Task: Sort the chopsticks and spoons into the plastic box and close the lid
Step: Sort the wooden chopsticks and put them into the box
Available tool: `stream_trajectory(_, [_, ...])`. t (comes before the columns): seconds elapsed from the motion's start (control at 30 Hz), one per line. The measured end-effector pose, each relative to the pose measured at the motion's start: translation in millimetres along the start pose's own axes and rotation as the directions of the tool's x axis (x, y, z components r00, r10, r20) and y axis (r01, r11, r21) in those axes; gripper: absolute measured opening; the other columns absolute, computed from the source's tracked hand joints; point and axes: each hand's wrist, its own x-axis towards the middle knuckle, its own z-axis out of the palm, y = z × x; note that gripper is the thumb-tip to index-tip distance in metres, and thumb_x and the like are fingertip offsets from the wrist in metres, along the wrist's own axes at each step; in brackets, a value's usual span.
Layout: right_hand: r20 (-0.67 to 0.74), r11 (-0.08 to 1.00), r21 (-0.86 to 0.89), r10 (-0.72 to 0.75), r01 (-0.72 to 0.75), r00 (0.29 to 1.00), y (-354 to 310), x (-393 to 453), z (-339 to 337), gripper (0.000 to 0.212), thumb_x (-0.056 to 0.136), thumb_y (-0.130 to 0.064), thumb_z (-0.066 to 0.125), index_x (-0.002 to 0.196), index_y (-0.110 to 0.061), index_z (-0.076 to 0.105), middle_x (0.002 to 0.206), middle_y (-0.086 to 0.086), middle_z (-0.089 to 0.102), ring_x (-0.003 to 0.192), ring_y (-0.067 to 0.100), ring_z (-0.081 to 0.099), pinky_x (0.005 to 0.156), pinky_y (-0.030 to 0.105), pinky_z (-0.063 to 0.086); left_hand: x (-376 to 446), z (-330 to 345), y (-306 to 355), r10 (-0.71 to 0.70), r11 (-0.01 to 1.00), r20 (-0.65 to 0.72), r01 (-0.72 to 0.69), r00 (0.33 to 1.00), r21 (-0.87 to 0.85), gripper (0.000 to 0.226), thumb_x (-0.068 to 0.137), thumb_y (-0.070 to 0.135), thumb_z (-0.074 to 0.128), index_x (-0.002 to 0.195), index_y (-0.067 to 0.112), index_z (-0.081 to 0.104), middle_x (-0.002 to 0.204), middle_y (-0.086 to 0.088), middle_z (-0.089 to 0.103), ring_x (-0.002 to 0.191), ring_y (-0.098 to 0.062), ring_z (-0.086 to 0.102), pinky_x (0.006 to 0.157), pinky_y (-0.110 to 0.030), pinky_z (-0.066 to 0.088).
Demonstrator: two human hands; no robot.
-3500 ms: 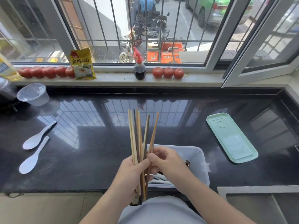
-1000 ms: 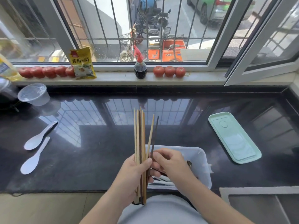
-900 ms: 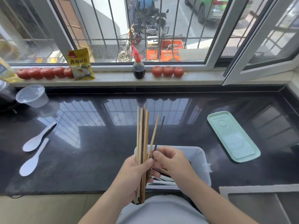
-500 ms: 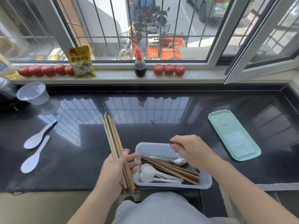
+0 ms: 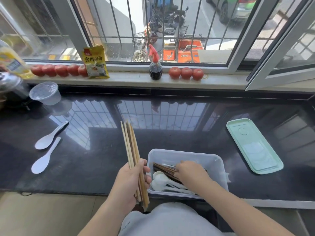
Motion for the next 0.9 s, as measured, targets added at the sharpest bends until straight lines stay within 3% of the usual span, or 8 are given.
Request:
stream_trajectory(0.1, [-0.053,0.872,0.469,0.19,-0.144,0.98,4.0,-17.1,-15.2,0.025,0.094,-0.037,0.055,0.082,-0.02,0.068,0.074,-0.005,0.069,0.075,0.018,0.064,0.071,0.036,0.055,-2.0,0.3,0.5,0.004,1.0,0.046,-0.003,0.999,-0.022,0.024,0.106,0.02,0.051,0.112,0.0,0.065,0.076,-0.01,0.06,0.057,-0.021,0.057,0.047,-0.031,0.047])
stream_trajectory(0.23, [0.039,0.419,0.901,0.166,-0.107,0.985,-21.2,-44.7,-44.6,0.021,0.097,-0.027,0.064,0.081,-0.015,0.072,0.061,-0.005,0.062,0.057,0.01,0.055,0.057,0.028,0.047,-8.2,15.4,2.3,0.016,0.999,0.187,-0.024,0.982,0.041,0.018,0.103,0.007,0.055,0.111,-0.003,0.067,0.077,-0.012,0.064,0.058,-0.021,0.06,0.052,-0.03,0.047])
stream_trajectory(0.33, [0.017,0.163,0.986,0.032,-0.022,0.999,-44.0,-54.8,-56.9,0.021,0.097,-0.03,0.063,0.096,-0.015,0.077,0.068,-0.003,0.062,0.063,0.013,0.056,0.069,0.032,0.05,-12.8,29.9,2.5,0.014,0.991,0.295,-0.053,0.955,0.125,0.015,0.101,0.006,0.057,0.105,-0.003,0.068,0.085,-0.019,0.07,0.064,-0.024,0.066,0.055,-0.03,0.051])
stream_trajectory(0.4, [0.01,0.053,0.998,0.081,-0.015,0.997,-47.0,-58.2,-62.4,0.023,0.1,-0.023,0.06,0.093,-0.01,0.077,0.065,-0.002,0.062,0.06,0.012,0.057,0.07,0.03,0.049,-12.6,34.0,1.3,0.0,0.989,0.328,-0.05,0.945,0.142,0.017,0.102,0.009,0.057,0.107,0.001,0.071,0.094,-0.025,0.073,0.069,-0.026,0.068,0.055,-0.03,0.052])
stream_trajectory(0.63, [-0.033,0.022,0.999,0.093,0.031,0.995,-39.2,-67.0,-76.3,0.013,0.099,-0.012,0.063,0.095,-0.009,0.075,0.082,0.006,0.074,0.074,0.017,0.068,0.075,0.03,0.054,-12.2,34.8,-2.6,0.0,0.976,0.402,-0.088,0.915,0.199,0.017,0.101,0.012,0.059,0.113,0.007,0.07,0.102,-0.02,0.077,0.078,-0.03,0.072,0.062,-0.034,0.056])
stream_trajectory(0.73, [-0.137,-0.173,0.966,0.298,0.194,0.945,-25.1,-60.3,-93.5,0.015,0.101,-0.013,0.059,0.089,-0.009,0.068,0.082,0.013,0.069,0.074,0.023,0.069,0.073,0.034,0.059,-10.6,31.5,-0.2,-0.004,0.989,0.298,-0.039,0.954,0.14,0.017,0.101,0.014,0.059,0.111,0.002,0.066,0.099,-0.02,0.077,0.079,-0.032,0.074,0.061,-0.037,0.058])
stream_trajectory(0.8, [-0.277,-0.055,0.944,0.407,0.326,0.87,-2.4,-57.7,-110.2,0.013,0.102,-0.011,0.056,0.094,-0.009,0.066,0.08,0.01,0.07,0.073,0.023,0.071,0.07,0.032,0.061,-5.5,21.6,2.3,0.014,0.994,0.171,-0.032,0.985,0.101,0.016,0.102,0.015,0.059,0.11,0.001,0.063,0.09,-0.017,0.076,0.069,-0.028,0.07,0.055,-0.035,0.054])
stream_trajectory(0.9, [-0.443,0.629,0.741,0.195,0.235,0.875,25.3,-50.0,-113.6,0.013,0.098,-0.015,0.063,0.089,-0.022,0.07,0.078,-0.004,0.071,0.073,0.015,0.069,0.07,0.027,0.058,5.8,4.3,2.9,0.057,0.995,0.006,-0.057,0.998,0.084,0.017,0.103,0.017,0.058,0.108,0.001,0.061,0.073,-0.009,0.067,0.052,-0.019,0.054,0.049,-0.03,0.043])
